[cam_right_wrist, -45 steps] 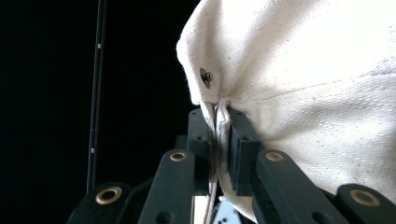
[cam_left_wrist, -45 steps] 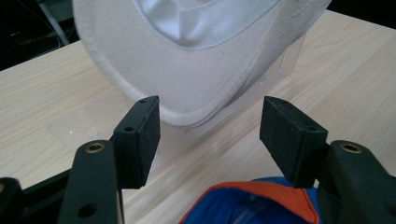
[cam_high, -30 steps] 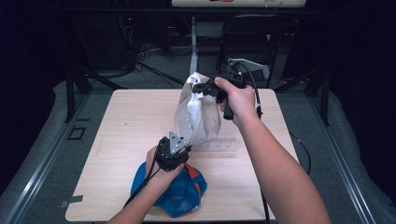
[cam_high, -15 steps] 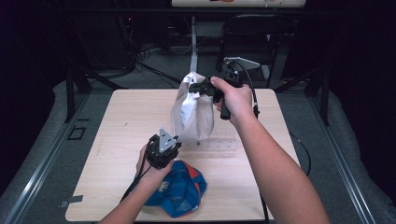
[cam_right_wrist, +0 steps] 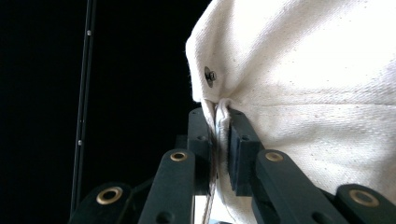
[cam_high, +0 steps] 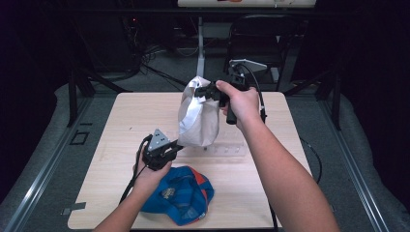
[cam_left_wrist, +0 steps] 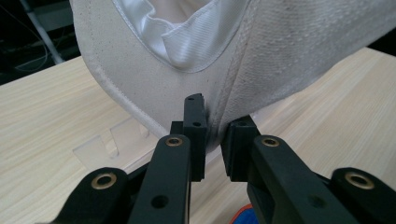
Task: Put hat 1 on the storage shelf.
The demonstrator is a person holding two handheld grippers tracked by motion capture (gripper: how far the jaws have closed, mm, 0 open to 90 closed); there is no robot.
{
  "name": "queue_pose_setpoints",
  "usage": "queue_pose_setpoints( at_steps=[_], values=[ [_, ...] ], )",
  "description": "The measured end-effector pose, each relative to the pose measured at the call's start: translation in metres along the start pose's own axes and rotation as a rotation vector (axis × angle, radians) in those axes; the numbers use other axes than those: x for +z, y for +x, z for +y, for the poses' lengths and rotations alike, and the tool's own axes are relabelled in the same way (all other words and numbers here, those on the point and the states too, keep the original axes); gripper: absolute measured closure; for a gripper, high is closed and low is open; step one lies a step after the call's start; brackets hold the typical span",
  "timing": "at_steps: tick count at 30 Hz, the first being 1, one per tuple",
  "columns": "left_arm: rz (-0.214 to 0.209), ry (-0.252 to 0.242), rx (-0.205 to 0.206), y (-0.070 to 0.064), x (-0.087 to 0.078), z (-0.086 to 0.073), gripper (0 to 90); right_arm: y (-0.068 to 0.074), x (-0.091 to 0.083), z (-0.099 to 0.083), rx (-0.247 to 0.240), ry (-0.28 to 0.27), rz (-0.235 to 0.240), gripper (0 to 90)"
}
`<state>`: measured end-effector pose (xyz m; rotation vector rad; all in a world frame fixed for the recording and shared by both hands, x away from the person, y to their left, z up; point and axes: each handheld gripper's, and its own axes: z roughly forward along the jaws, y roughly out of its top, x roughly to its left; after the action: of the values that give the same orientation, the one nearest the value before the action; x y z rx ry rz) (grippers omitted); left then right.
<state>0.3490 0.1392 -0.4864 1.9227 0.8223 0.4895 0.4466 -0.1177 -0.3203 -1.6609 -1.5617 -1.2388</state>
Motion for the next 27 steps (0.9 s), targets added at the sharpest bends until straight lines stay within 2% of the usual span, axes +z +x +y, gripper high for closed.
queue_pose_setpoints(
  at_steps=[3, 5, 10, 12, 16, 22, 27],
  values=[
    [-0.033, -0.006, -0.011, 0.005, 0.001, -0.002, 82.0, -0.002, 0.0, 0.001, 0.002, -0.002, -0.005, 82.2],
    [-0.05, -0.015, -0.036, 0.007, 0.003, -0.004, 81.9, -0.004, 0.0, 0.001, 0.003, -0.001, -0.01, 82.2],
    [-0.078, -0.012, -0.042, 0.007, 0.006, -0.009, 81.9, -0.006, 0.002, 0.0, 0.004, 0.005, -0.022, 82.2],
    [-0.078, -0.012, -0.039, 0.008, 0.006, -0.012, 81.9, -0.007, 0.003, 0.0, 0.004, 0.006, -0.024, 82.2],
    [-0.085, -0.024, -0.07, 0.013, 0.006, -0.018, 81.6, -0.009, 0.007, -0.001, 0.003, 0.024, -0.033, 82.2],
    [-0.062, -0.025, -0.07, 0.014, 0.001, -0.023, 82.1, -0.007, 0.016, -0.002, 0.007, 0.036, -0.014, 82.1],
    [-0.049, -0.027, -0.092, 0.014, 0.0, -0.028, 83.0, -0.006, 0.023, -0.005, -0.004, 0.045, -0.007, 82.1]
  ],
)
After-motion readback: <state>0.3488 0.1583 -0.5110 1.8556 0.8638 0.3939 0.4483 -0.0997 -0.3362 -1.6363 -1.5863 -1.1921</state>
